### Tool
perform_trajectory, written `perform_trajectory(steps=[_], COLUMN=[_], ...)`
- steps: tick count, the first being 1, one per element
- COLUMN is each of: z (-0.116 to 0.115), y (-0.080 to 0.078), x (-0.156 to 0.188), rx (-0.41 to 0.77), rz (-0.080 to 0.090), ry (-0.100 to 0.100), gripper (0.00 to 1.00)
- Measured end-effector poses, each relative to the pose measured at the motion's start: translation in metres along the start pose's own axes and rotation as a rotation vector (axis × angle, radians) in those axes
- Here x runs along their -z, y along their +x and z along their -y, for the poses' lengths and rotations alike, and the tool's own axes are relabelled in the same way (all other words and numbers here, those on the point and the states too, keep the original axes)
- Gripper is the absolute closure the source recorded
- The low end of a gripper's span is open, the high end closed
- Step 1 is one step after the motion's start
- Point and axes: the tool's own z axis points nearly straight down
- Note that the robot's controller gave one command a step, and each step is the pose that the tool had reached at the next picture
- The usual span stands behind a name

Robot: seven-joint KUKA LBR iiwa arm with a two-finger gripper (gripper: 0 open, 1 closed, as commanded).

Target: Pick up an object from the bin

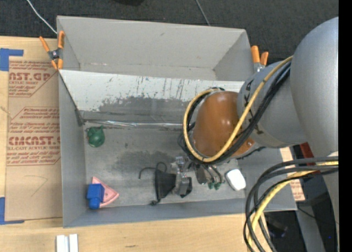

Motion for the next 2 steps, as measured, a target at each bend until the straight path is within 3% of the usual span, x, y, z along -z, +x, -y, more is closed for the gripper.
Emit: perform_trajectory(steps=[1, 2], z=[0.000, 0.000], y=[0.003, 0.001], x=[0.016, 0.039], rx=[0.000, 0.000], rz=[-0.010, -0.003], ry=[0.000, 0.000], gripper=[1.00, 1.00])
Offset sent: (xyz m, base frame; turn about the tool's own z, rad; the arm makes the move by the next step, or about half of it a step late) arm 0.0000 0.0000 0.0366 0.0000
